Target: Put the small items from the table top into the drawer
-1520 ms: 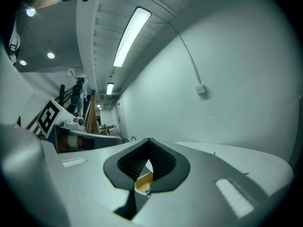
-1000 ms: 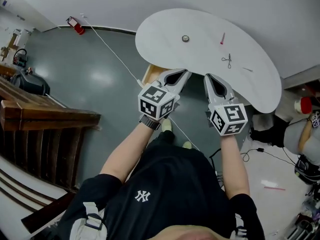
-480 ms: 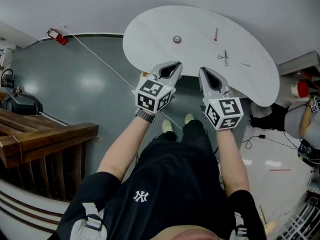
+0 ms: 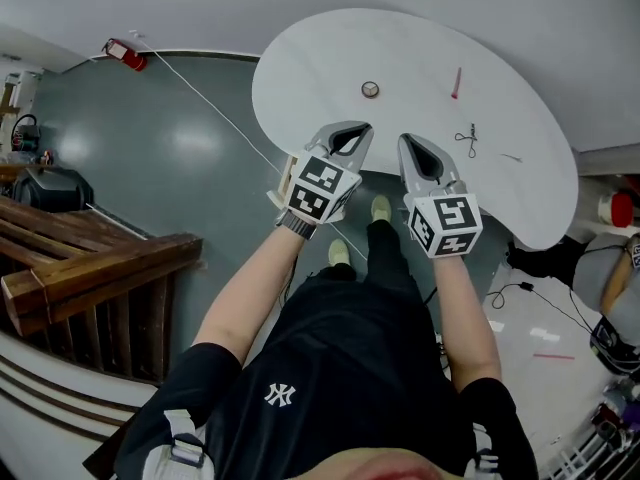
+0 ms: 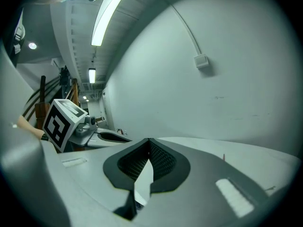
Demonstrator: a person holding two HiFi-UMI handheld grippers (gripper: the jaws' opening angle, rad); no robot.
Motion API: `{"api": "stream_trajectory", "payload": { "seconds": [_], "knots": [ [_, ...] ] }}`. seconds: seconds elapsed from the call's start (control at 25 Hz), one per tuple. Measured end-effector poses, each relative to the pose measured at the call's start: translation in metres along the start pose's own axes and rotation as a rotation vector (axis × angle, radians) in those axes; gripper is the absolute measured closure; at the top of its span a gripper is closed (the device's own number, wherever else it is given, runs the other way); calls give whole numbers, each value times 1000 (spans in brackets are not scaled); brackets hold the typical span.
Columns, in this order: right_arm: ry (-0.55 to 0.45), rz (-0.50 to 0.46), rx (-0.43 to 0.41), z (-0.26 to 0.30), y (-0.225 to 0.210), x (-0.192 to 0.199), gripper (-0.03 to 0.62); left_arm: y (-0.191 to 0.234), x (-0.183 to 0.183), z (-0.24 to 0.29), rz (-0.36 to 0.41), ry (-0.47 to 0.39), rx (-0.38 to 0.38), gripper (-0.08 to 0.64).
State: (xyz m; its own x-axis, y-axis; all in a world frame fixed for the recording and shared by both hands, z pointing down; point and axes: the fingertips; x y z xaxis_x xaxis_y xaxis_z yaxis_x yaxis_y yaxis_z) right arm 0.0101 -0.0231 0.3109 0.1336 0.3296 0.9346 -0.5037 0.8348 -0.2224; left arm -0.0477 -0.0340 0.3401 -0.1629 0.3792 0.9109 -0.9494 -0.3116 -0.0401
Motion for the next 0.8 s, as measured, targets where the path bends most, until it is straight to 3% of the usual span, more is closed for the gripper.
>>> {"api": "stream_trajectory", "payload": {
  "seconds": [0.4, 0.8],
  "knots": [
    [78, 25, -76, 73, -98, 32, 568, 39, 42, 132, 89, 135, -43, 505],
    [137, 82, -144, 116, -151, 65, 568, 57, 101, 214, 145, 298, -64, 424]
  ]
}}
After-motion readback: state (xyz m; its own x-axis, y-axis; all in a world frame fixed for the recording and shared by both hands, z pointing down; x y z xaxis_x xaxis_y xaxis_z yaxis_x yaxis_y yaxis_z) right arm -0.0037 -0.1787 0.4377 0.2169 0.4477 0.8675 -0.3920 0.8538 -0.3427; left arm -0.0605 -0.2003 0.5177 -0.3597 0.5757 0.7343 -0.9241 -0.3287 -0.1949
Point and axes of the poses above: the fingertips, and each gripper's own axes: z forward along the fingers, y to its left, x out of its underside, and after that the axes turned 14 degrees about -x, right-handed
